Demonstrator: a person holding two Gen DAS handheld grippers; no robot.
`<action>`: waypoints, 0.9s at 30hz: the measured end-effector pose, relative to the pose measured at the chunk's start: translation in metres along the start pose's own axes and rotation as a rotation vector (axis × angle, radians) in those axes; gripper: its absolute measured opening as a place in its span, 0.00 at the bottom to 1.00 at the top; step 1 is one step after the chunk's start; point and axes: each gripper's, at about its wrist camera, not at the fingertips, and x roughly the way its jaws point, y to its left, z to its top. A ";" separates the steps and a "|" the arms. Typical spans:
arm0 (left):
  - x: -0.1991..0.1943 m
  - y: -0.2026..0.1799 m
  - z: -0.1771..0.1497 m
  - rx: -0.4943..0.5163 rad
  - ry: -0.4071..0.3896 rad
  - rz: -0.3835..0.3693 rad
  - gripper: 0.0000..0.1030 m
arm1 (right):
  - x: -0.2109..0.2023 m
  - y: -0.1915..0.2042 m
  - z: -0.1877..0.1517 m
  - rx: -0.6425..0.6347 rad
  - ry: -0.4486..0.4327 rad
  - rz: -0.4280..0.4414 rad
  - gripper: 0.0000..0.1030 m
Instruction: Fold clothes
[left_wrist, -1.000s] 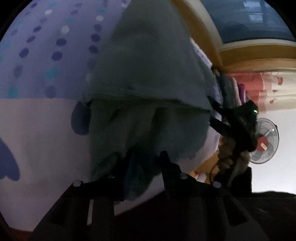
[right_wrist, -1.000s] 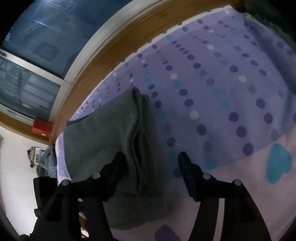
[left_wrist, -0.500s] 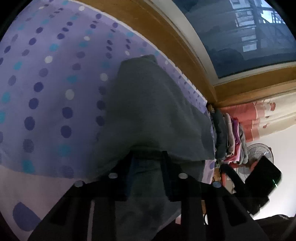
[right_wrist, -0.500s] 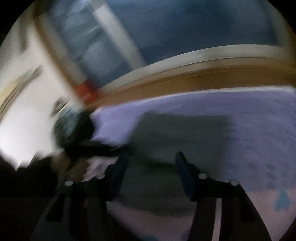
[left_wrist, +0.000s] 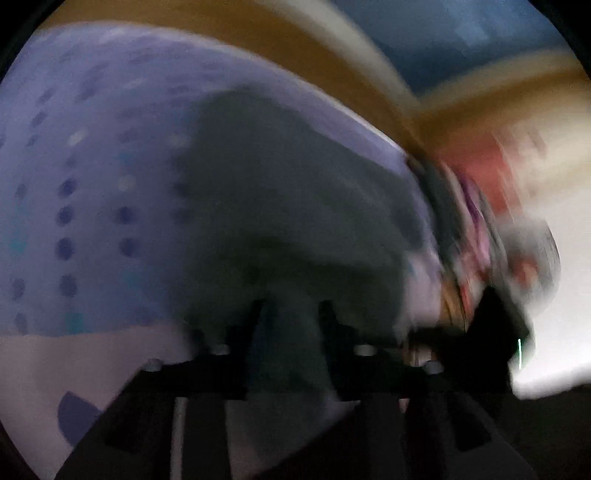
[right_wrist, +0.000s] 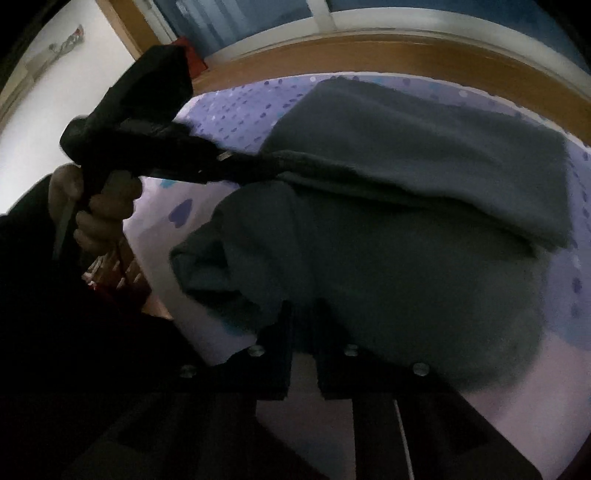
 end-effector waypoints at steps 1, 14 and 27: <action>-0.008 -0.009 -0.002 0.041 0.005 -0.078 0.39 | -0.017 -0.009 0.000 0.043 -0.058 0.012 0.40; 0.029 0.065 0.059 -0.370 -0.041 0.086 0.79 | -0.042 -0.135 0.027 0.542 -0.240 -0.100 0.81; 0.057 0.041 0.063 -0.285 0.045 0.205 0.43 | -0.013 -0.110 0.036 0.555 -0.059 -0.168 0.48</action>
